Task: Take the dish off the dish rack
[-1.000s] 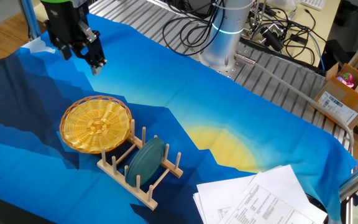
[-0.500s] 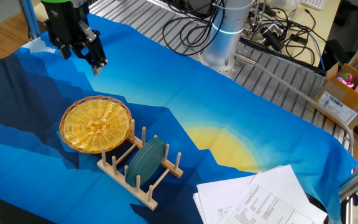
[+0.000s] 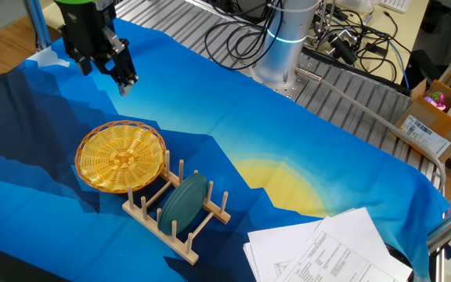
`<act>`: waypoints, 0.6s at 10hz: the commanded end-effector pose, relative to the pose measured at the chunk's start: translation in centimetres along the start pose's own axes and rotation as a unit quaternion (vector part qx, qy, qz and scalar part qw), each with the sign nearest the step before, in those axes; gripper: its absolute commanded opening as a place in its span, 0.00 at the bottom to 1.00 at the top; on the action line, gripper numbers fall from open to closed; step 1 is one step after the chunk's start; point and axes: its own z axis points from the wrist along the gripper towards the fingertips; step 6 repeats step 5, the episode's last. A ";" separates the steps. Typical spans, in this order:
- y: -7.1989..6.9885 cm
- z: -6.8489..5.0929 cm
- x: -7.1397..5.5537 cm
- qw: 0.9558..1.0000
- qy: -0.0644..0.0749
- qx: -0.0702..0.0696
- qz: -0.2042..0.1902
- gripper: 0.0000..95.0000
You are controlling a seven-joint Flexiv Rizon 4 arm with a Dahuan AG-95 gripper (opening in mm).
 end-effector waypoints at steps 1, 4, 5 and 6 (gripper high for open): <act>0.2 0.0 0.0 1.000 0.002 0.000 0.008 0.80; 0.9 0.4 0.3 1.000 0.000 -0.001 0.025 0.80; 1.0 0.4 0.4 1.000 0.000 -0.001 0.028 0.80; 1.0 0.4 0.4 1.000 0.000 -0.001 0.028 0.80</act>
